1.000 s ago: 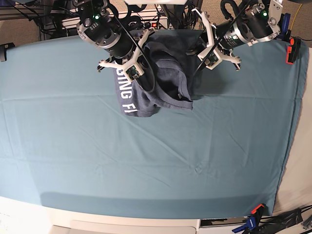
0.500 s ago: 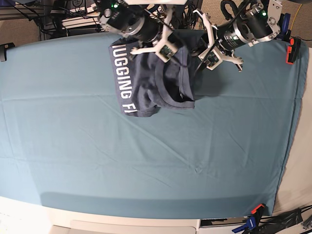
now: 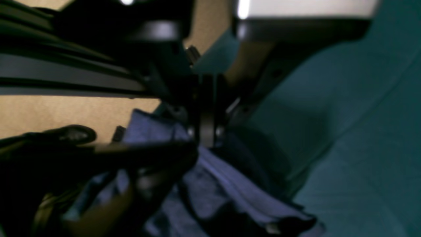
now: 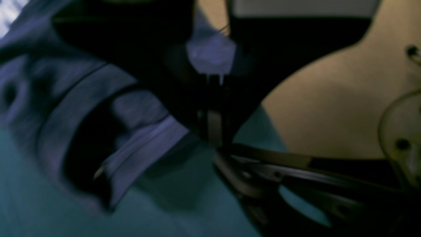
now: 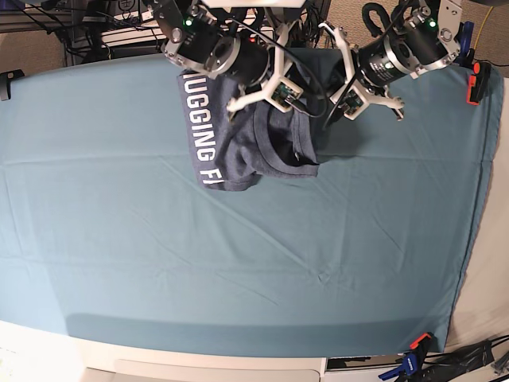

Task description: Fold the T-shirt properly

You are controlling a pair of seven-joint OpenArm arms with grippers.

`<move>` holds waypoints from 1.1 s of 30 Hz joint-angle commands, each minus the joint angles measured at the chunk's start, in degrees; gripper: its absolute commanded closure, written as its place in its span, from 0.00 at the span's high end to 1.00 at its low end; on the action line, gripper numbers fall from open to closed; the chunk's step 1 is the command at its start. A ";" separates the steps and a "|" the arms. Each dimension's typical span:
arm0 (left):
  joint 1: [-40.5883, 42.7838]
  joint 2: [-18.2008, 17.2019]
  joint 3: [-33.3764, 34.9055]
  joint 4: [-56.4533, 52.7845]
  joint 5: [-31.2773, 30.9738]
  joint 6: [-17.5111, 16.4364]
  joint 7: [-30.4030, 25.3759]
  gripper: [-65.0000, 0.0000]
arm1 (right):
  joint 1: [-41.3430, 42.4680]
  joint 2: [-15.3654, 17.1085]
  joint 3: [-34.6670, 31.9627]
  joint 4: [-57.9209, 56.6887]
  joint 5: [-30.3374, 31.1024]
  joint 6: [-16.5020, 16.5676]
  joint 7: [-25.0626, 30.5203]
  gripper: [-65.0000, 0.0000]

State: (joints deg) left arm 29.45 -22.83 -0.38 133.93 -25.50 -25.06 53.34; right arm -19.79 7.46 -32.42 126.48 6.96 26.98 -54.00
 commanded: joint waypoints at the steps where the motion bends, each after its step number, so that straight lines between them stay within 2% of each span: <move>1: -0.07 -0.20 -0.74 1.07 0.24 0.20 -1.22 0.00 | 0.81 -0.20 -0.09 0.92 -2.27 -0.31 1.36 0.00; 3: 0.11 -0.22 -2.01 1.07 2.71 3.08 -1.20 0.00 | 1.86 -0.17 0.13 0.92 -9.40 -2.60 1.51 0.00; 6: 1.01 -0.26 -4.90 1.07 5.44 7.02 -0.74 0.00 | 3.32 -0.17 3.21 0.92 -16.35 -8.98 2.97 0.00; 9: 3.52 -1.36 -8.17 1.07 5.38 7.26 0.37 0.00 | 5.09 -0.17 9.29 0.92 -17.31 -11.74 4.39 0.00; 13: 8.83 -3.17 -10.51 1.07 5.38 7.04 2.80 0.00 | 7.32 -0.17 19.02 0.70 -16.44 -13.07 5.49 0.00; 16: 13.22 -3.93 -10.51 1.07 4.46 5.42 4.26 0.00 | 9.46 -0.15 25.99 -2.49 -12.79 -13.05 6.14 0.00; 19: 16.76 -4.00 -10.51 1.07 0.04 1.60 4.72 0.00 | 13.03 -0.13 30.71 -9.57 -10.16 -11.91 6.16 0.00; 22: 17.44 -4.00 -10.03 1.07 -4.83 -3.17 4.57 0.00 | 17.70 0.26 32.41 -18.05 -7.23 -9.68 6.14 0.00; 24: 17.07 -4.00 -8.55 1.07 -5.35 -5.44 2.71 0.00 | 21.03 0.33 32.35 -23.28 -6.16 -8.22 6.12 0.00; 26: 16.33 -4.00 -6.19 1.07 -4.31 -6.56 0.92 0.00 | 24.28 0.33 31.98 -27.69 -5.38 -6.97 6.03 0.00; 29: 13.77 -3.98 -0.50 1.07 0.57 -6.47 0.61 0.00 | 28.63 0.31 31.39 -32.54 -4.72 -6.19 5.97 0.00; 33: 9.49 -3.98 8.70 1.07 10.29 -3.48 -2.19 0.00 | 32.76 0.33 31.26 -36.37 -4.79 -6.19 4.96 0.00</move>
State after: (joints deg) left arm 38.63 -26.55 8.51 133.97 -14.33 -28.25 52.05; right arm 11.70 7.46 -1.28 89.19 1.87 20.84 -50.06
